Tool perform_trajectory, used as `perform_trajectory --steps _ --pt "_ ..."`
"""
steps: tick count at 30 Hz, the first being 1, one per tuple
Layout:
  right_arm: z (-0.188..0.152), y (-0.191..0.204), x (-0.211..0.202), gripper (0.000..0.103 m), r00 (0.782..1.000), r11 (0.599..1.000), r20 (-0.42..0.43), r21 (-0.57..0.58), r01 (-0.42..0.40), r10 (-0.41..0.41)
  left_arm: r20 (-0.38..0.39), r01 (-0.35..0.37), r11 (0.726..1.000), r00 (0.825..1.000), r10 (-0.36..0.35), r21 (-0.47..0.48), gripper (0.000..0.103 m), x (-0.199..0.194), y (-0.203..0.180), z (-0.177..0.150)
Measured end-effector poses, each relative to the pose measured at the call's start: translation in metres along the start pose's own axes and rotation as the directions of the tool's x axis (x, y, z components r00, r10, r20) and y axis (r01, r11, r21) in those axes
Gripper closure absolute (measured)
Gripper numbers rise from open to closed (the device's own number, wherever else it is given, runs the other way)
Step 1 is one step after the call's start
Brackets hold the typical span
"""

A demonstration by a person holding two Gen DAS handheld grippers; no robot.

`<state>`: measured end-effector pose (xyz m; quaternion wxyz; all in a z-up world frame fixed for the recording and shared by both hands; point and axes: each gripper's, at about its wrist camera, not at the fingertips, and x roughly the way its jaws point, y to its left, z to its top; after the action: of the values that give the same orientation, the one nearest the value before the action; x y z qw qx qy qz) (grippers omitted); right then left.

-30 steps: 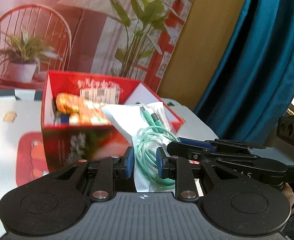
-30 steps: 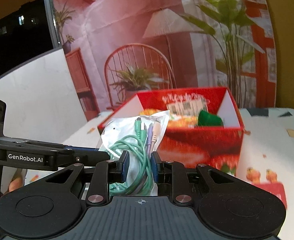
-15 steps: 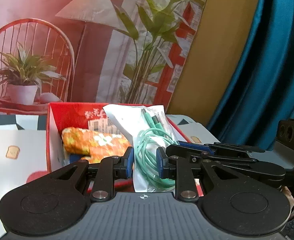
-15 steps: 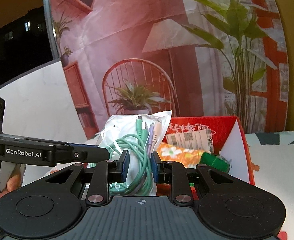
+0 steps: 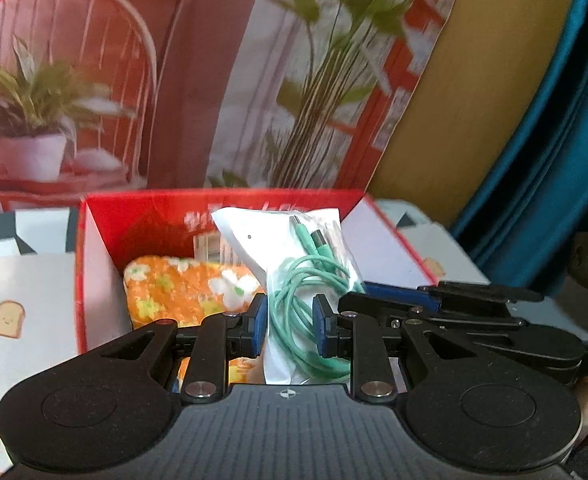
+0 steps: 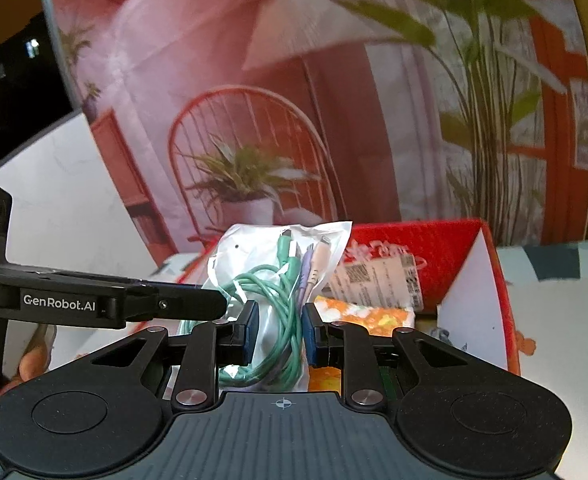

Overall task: Organize soft objects
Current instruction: 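Lift the cable bag with both tools and carry it over the red box, then open both tools to drop the cable bag into the box, then withdraw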

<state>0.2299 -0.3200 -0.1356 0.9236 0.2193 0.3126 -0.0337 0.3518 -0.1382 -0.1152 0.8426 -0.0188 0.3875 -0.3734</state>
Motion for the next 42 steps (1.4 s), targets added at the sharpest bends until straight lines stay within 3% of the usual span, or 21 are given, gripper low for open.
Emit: perform_trajectory --steps 7,15,20,27,30,32,35,40,42 --pt "-0.007 -0.01 0.034 0.082 0.985 0.997 -0.164 -0.058 0.041 -0.05 -0.163 -0.001 1.0 0.987 -0.002 -0.019 0.077 0.037 0.011 -0.007" --pt "-0.015 -0.006 0.058 0.081 0.944 0.991 -0.311 -0.113 0.074 -0.106 -0.29 -0.042 0.999 0.956 0.043 0.011 0.076 0.06 0.01 -0.011" --pt "-0.014 -0.003 0.071 0.081 0.918 0.986 -0.369 -0.131 0.104 -0.146 -0.331 -0.06 0.998 0.942 0.05 -0.019 0.078 0.069 0.016 -0.011" --pt "-0.014 -0.001 0.078 0.082 0.895 0.98 -0.406 -0.144 0.137 -0.185 -0.333 -0.073 0.997 0.941 0.064 -0.014 0.077 0.07 0.012 -0.009" --pt "-0.011 0.001 0.073 0.079 0.902 0.979 -0.386 -0.127 0.159 -0.196 -0.28 -0.076 0.997 0.957 0.075 0.009 0.075 0.055 0.006 -0.007" --pt "-0.01 0.003 0.062 0.078 0.918 0.98 -0.349 -0.117 0.159 -0.19 -0.223 -0.07 0.997 0.972 0.075 0.028 0.068 0.034 0.003 -0.008" --pt "-0.01 0.01 0.039 0.077 0.949 0.985 -0.269 -0.096 0.141 -0.162 -0.139 -0.068 0.997 0.988 0.072 0.034 0.067 0.003 -0.001 -0.007" --pt "-0.015 0.021 0.003 0.073 0.98 0.987 -0.146 -0.104 0.12 -0.134 -0.029 -0.098 0.995 0.995 0.098 -0.013 0.067 -0.044 -0.002 -0.016" --pt "-0.021 0.027 -0.014 0.073 0.991 0.989 -0.084 -0.109 0.099 -0.108 0.01 -0.104 0.994 0.994 0.105 -0.026 0.061 -0.062 -0.003 -0.028"
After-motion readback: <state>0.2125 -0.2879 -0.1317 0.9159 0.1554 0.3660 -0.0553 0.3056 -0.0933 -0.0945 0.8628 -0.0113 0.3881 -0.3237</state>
